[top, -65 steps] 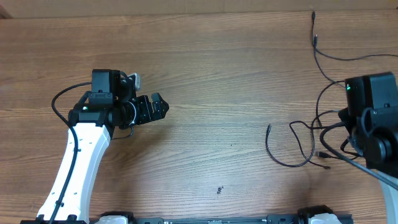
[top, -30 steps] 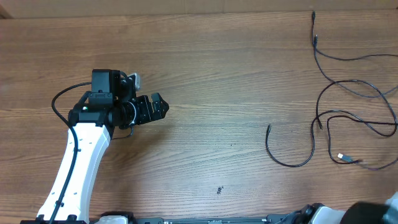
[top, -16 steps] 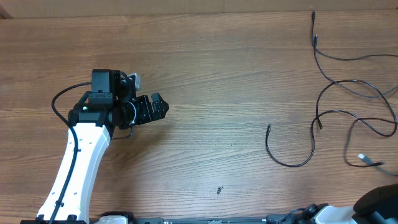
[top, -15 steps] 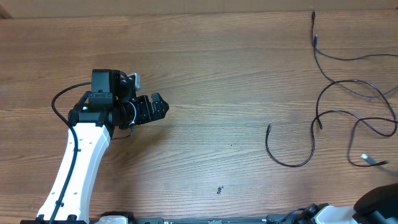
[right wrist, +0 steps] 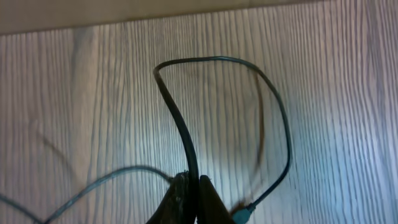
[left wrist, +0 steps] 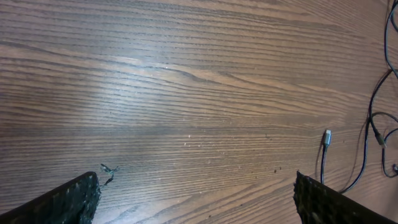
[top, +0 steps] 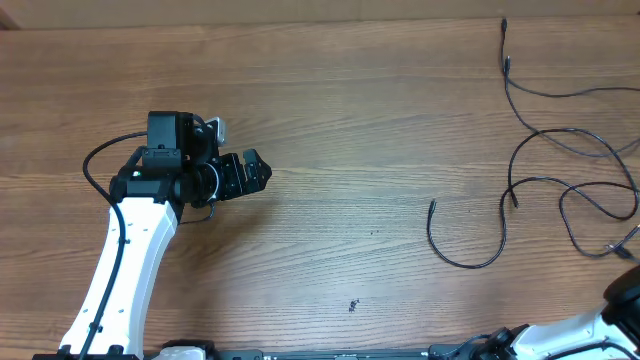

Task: Untangle cables

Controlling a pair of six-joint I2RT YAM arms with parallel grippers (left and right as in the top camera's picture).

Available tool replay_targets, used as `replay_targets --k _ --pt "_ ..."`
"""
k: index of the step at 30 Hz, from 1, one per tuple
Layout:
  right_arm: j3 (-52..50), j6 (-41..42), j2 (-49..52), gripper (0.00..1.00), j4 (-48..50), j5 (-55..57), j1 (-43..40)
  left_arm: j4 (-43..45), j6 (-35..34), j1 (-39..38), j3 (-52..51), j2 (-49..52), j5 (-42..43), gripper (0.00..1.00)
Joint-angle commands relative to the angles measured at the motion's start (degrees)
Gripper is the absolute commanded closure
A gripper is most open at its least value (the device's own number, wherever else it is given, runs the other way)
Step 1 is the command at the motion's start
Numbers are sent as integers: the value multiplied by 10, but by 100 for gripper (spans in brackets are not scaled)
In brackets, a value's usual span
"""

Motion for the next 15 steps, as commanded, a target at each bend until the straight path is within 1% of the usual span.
replay_targets --k 1,3,4,5,6,7,8,10,11,12,15 --pt "1 -3 16 96 21 33 -1 1 11 1 3 2 -1 1" --pt "1 -3 31 96 32 36 -2 1 11 1 3 2 -1 0" --pt "1 -3 38 92 33 39 -3 1 11 1 3 2 -1 0" --pt "1 -3 50 82 32 38 -3 1 11 1 3 2 -1 1" --pt "1 -3 56 71 30 35 -3 1 11 1 3 2 -1 0" --pt "1 -3 62 53 27 28 -3 1 11 1 3 2 -1 0" --pt "1 -3 64 39 27 19 -3 1 11 1 3 2 -1 0" --pt "1 -5 65 2 27 -12 -3 1 11 1 3 2 -1 0" --pt "1 -5 65 0 27 -28 -3 1 11 1 3 2 -1 0" --pt "2 -8 65 0 27 -37 -3 1 11 1 3 2 -1 1" --pt "2 -44 64 0 26 -109 -3 1 11 1 3 2 -1 0"
